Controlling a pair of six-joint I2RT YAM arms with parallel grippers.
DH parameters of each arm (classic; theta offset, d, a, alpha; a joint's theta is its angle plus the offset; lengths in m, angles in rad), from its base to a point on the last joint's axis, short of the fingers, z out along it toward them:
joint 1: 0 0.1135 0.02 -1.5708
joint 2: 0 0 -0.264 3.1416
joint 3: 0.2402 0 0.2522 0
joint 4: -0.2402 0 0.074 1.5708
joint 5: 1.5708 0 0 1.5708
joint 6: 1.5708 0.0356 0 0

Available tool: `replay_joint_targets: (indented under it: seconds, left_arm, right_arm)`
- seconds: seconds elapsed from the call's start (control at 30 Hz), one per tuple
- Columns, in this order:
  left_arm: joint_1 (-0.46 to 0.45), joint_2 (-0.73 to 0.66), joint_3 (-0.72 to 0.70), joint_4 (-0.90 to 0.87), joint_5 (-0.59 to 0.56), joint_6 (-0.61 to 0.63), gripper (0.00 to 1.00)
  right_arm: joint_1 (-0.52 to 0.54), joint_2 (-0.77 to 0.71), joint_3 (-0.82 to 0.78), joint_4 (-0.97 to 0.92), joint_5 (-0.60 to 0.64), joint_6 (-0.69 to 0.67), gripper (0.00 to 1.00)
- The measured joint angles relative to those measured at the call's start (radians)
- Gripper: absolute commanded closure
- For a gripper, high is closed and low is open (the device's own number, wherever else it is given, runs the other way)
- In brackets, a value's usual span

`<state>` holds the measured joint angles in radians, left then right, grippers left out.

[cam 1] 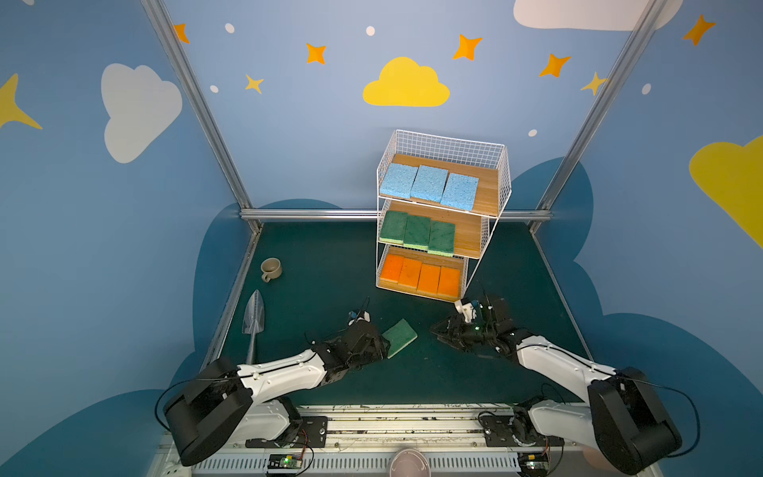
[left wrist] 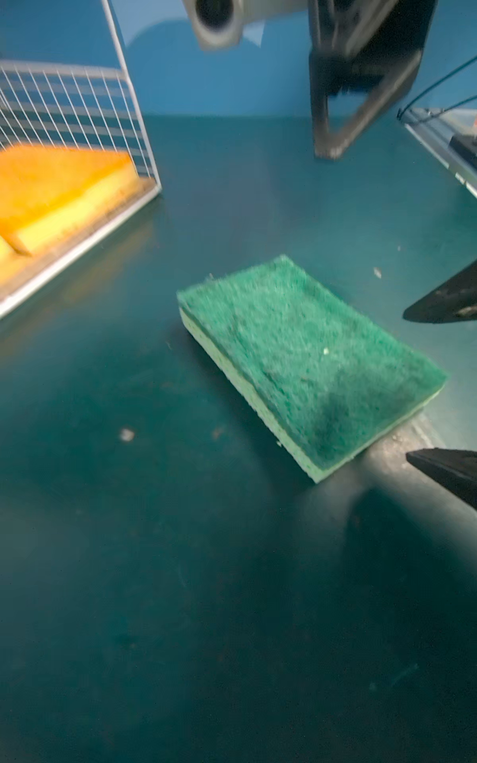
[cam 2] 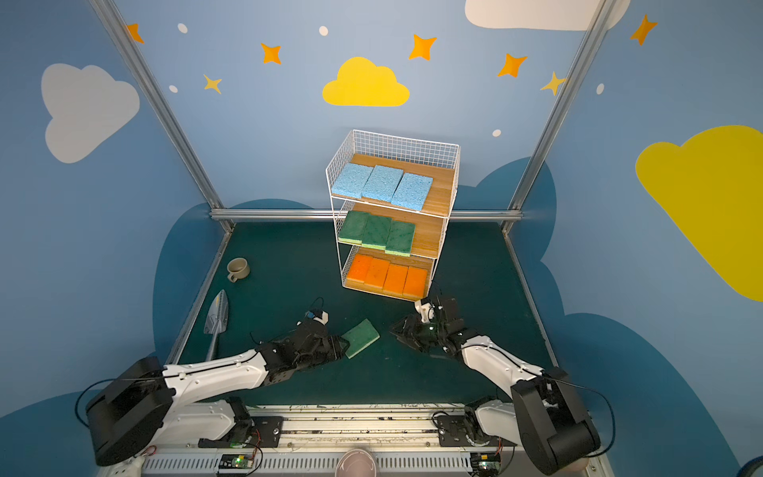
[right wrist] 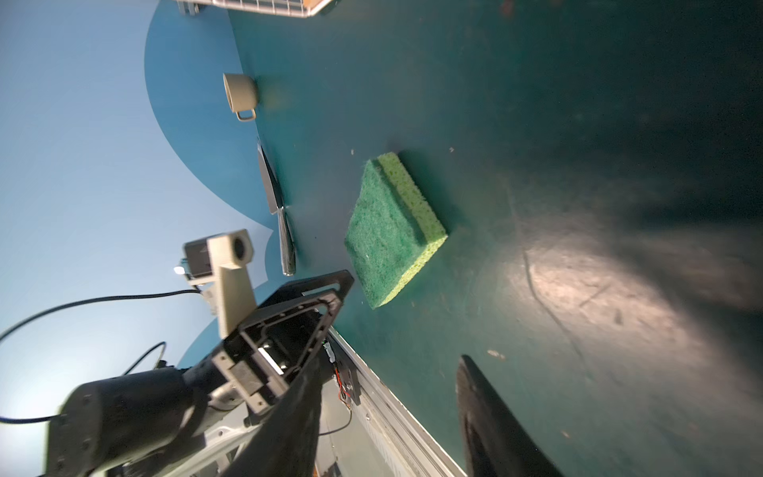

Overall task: Arrange cleaning sponges on a shelf
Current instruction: Pick up the cleaning sponge from the center of the table.

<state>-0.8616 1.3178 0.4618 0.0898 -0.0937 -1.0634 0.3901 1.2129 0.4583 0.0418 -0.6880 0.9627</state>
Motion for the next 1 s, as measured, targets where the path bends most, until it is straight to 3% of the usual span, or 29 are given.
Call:
replay_joint_targets:
  seconds: [0.17,0.47,0.77,1.0]
  left_arm:
    - [-0.005,0.046,0.006,0.008,-0.007,-0.037,0.62]
    - [-0.012,0.073,0.021,0.028,-0.03,-0.066,0.97]
    - [-0.023,0.074,0.06,0.02,-0.06,-0.067,0.97]
    - [-0.08,-0.085,0.118,-0.035,-0.148,-0.09,0.97]
  right_arm:
    - [-0.055,-0.045,-0.017,-0.033,-0.028,-0.019,0.48]
    - [-0.14,-0.104,-0.047,-0.085,-0.071,-0.051,0.48]
    - [-0.235,-0.182,-0.053,-0.147,-0.113,-0.085,0.49]
    - [-0.357,-0.198,-0.053,-0.183,-0.155,-0.104,0.5]
